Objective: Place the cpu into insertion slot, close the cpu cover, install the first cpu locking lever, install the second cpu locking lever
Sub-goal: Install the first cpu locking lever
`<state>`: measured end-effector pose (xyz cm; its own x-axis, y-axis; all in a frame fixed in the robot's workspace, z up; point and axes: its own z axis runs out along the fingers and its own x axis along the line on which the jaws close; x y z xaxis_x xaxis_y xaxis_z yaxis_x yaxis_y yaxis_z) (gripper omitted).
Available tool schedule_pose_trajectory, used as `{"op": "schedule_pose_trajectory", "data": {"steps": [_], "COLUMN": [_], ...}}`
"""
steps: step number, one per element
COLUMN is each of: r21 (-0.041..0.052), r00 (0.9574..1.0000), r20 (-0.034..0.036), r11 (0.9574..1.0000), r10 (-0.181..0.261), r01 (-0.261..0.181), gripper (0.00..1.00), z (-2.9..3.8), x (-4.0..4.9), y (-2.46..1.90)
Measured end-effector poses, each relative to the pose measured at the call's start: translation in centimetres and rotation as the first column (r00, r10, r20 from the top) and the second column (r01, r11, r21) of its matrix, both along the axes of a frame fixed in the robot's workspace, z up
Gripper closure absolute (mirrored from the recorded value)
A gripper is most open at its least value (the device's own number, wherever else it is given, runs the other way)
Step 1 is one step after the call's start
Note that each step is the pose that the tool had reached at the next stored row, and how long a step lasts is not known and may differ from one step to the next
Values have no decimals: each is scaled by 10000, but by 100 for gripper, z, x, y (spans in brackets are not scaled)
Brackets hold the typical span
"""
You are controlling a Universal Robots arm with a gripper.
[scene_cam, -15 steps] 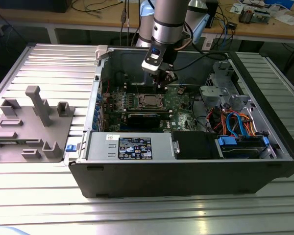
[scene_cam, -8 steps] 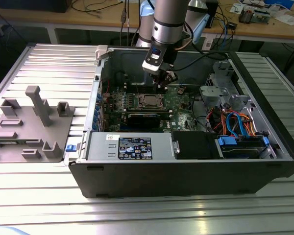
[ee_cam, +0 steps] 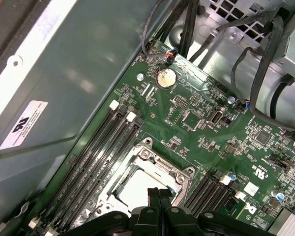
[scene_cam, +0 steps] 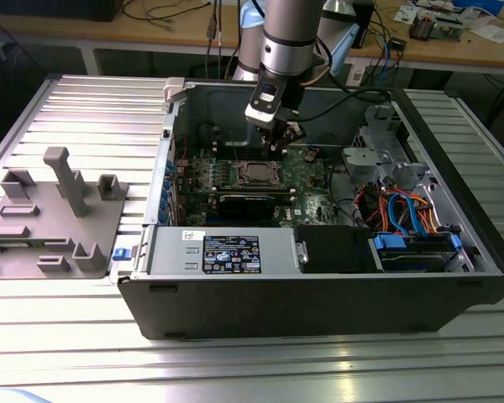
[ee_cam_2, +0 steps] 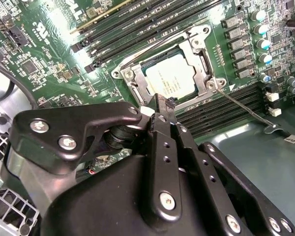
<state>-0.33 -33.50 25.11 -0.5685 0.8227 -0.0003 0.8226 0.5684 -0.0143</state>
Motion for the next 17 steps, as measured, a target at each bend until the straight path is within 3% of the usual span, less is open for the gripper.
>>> {"op": "schedule_pose_trajectory", "data": {"steps": [17], "r21": [0], "r00": [9989], "r20": [0], "r11": [9989], "r10": [476], "r01": [-476], "gripper": [89], "z": [0], "x": [0], "y": [0]}}
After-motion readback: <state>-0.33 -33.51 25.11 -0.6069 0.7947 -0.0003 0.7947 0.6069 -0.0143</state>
